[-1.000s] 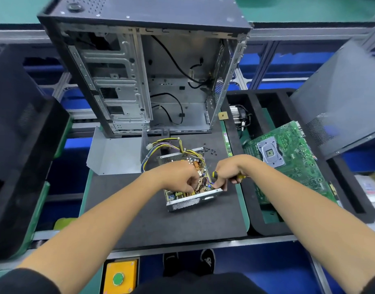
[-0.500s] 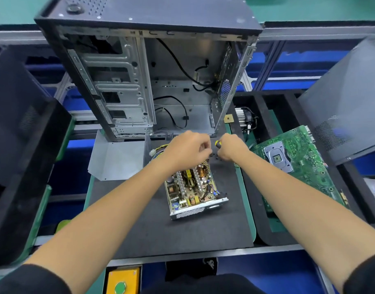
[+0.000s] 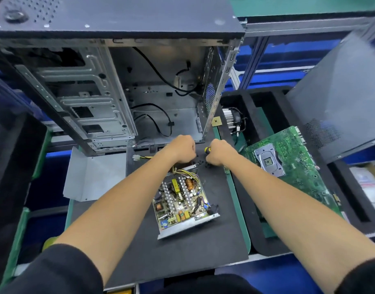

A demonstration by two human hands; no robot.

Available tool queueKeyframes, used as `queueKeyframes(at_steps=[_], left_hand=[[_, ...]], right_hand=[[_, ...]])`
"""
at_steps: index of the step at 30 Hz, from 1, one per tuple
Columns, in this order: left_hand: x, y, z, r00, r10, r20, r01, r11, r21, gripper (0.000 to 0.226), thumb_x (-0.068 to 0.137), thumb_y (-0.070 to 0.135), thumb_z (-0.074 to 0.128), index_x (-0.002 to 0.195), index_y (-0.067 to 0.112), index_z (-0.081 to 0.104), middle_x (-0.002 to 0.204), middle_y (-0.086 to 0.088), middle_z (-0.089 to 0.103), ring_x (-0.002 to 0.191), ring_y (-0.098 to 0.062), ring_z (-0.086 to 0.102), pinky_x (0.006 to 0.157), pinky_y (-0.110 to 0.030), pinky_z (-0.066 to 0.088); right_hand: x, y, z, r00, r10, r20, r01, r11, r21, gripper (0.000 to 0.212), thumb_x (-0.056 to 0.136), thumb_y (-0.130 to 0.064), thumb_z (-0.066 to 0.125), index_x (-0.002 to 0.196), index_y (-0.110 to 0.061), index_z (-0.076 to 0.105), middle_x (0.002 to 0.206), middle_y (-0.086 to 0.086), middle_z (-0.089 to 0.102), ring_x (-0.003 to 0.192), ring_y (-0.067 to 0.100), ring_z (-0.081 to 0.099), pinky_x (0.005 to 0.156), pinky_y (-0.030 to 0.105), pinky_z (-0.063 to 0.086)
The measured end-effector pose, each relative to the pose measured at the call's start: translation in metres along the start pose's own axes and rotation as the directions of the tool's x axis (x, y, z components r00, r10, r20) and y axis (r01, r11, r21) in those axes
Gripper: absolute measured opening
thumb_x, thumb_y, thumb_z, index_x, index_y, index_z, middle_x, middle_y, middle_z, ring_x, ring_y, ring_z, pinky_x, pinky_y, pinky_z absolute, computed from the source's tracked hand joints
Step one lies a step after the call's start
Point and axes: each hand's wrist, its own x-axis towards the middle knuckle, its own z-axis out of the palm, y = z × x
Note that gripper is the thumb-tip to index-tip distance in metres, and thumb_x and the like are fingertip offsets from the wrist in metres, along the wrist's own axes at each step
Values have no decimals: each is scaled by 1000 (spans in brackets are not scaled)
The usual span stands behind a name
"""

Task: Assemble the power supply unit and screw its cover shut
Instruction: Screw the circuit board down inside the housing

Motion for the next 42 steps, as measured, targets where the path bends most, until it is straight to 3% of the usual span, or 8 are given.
queueKeyframes(at_steps=[4, 10, 17, 22, 26, 34, 38, 42], left_hand=[[7, -2, 3, 999, -31, -14, 31, 1000, -5, 24, 86, 7, 54, 62, 7, 53, 69, -13, 56, 63, -24, 47, 59, -33, 42], [6, -5, 6, 999, -38, -39, 35, 997, -69, 23, 87, 9, 54, 66, 3, 61, 87, -14, 71, 75, -28, 63, 68, -39, 52], [-4, -7, 5, 991, 1, -134, -14, 995, -98, 22, 88, 8, 50, 71, -2, 60, 72, -18, 60, 63, -28, 47, 61, -37, 44], [-20, -10, 1, 959, 85, -270, -151, 960, -236, 8, 81, 5, 63, 82, 11, 66, 75, 4, 62, 70, -12, 57, 68, -25, 48], [-37, -7, 1, 946, 103, -308, -244, 851, -466, 24, 73, 5, 81, 92, 8, 66, 79, 0, 66, 71, -10, 60, 71, -22, 52], [-80, -8, -6, 840, -60, -539, -366, 670, -646, 13, 73, -3, 78, 82, 5, 72, 68, 4, 68, 61, 3, 61, 64, -16, 51], [-96, -14, -4, 815, -112, -568, -372, 651, -662, 7, 78, 0, 75, 78, 7, 72, 65, 2, 68, 55, 2, 59, 59, -11, 45], [-112, -25, 4, 816, -80, -573, -372, 686, -626, 9, 81, 6, 73, 81, 15, 72, 69, 4, 69, 60, 2, 59, 62, -12, 47]], right_hand=[[1, -1, 2, 1000, 1, 4, -1, 999, -52, 26, 84, -13, 58, 66, -10, 40, 68, 7, 50, 54, 21, 48, 45, 25, 34], [-4, -4, 7, 999, -50, -13, 48, 993, -111, 27, 85, -12, 58, 68, -12, 36, 68, 5, 47, 55, 19, 46, 46, 27, 35], [-15, -11, 6, 998, -67, -2, 65, 983, -169, 28, 87, -11, 59, 70, -10, 37, 75, 6, 45, 71, 28, 52, 60, 33, 44], [-23, -9, -17, 997, -60, -42, 68, 974, 216, 36, 81, -16, 65, 57, -10, 39, 54, 3, 44, 49, 20, 40, 46, 24, 31], [-46, -20, -46, 979, -185, 91, 87, 772, 630, 26, 81, -10, 62, 58, -12, 49, 36, -3, 43, 32, 10, 34, 35, 16, 25], [-79, -42, -62, 962, -246, 118, 59, 609, 791, 18, 82, -13, 64, 65, -12, 57, 63, 4, 56, 40, 9, 37, 39, 18, 26], [-95, -55, -62, 976, -198, -93, 197, 609, 769, 20, 82, -14, 63, 65, -11, 55, 64, 7, 54, 40, 13, 37, 42, 21, 27], [-113, -70, -76, 909, -136, -394, 399, 558, 728, 26, 84, -22, 57, 65, -5, 58, 59, 4, 59, 48, 15, 53, 48, 24, 40]])
